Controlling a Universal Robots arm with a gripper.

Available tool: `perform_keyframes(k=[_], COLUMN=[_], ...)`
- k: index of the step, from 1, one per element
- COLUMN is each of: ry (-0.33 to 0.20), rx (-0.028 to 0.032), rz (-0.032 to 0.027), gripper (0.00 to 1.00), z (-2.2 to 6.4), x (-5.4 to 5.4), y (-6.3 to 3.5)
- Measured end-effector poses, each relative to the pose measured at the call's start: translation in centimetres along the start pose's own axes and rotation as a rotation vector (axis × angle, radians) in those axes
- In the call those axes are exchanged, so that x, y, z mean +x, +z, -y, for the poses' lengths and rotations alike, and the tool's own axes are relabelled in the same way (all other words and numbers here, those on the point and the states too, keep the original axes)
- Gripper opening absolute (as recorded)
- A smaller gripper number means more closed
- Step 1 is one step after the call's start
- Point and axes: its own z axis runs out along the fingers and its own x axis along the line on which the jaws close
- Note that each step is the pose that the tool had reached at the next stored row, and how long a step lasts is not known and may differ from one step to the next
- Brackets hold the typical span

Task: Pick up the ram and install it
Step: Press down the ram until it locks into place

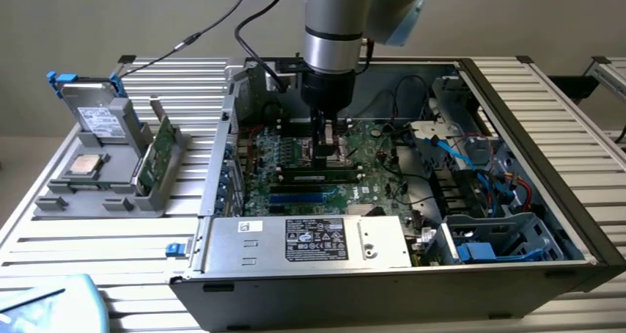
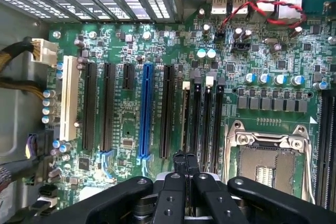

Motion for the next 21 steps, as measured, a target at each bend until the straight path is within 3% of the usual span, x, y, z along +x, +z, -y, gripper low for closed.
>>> perform_keyframes(k=[6,8,21], ry=[-0.001,-0.002,-0.002], rx=[0.0003,0.0006,0.0006], rz=[0.0028,0.0060,0.0062], gripper=[0.11,0.11,0.11], z=[-0.09,-0.05,-0.04], x=[0.6,0.8,0.8], y=[-1.76,-1.83,-1.83])
